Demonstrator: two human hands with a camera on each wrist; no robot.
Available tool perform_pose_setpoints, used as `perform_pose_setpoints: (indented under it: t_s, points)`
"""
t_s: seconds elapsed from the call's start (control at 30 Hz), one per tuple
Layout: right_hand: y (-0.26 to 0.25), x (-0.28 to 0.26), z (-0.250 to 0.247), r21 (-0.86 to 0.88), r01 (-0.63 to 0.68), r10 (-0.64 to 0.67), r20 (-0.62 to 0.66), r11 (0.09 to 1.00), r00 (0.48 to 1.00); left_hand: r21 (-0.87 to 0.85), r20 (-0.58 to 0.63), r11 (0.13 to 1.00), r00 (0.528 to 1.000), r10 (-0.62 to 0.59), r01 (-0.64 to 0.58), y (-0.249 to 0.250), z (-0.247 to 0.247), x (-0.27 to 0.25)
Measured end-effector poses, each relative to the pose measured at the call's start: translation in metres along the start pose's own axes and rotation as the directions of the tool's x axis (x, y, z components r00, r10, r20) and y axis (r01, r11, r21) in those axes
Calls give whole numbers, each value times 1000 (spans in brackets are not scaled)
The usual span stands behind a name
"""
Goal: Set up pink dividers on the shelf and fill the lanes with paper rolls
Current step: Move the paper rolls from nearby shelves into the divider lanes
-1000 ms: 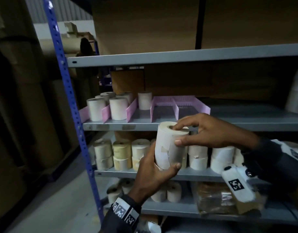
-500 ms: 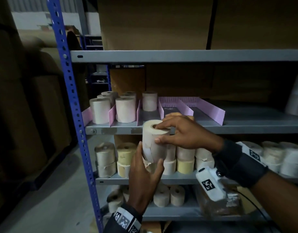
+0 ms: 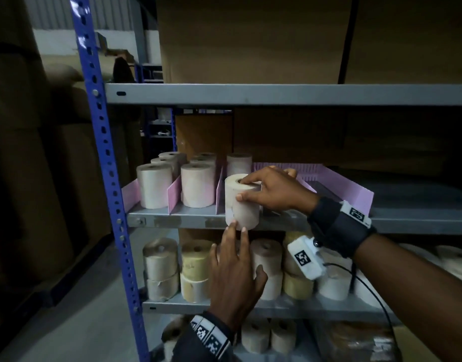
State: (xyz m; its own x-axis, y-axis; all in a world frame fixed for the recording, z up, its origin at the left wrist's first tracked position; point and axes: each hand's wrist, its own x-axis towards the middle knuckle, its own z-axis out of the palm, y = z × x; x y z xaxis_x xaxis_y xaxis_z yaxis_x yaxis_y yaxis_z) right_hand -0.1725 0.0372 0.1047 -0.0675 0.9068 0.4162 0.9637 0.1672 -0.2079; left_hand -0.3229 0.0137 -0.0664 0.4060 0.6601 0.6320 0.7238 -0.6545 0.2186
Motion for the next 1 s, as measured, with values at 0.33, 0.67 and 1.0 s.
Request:
perform_pose_setpoints:
  t_s: [0.33, 0.67, 1.0]
  points:
    - [18, 65, -10, -108, -20, 48, 257, 994, 965, 63, 73, 998, 997, -37, 32, -26, 21, 44]
    - [38, 118, 3, -223, -47, 123, 341, 974, 932, 72, -32, 996, 998, 59, -57, -44, 25, 48]
    - [54, 157, 21, -223, -28, 101, 322, 974, 941, 24, -24, 998, 998, 66, -66, -47, 32, 48]
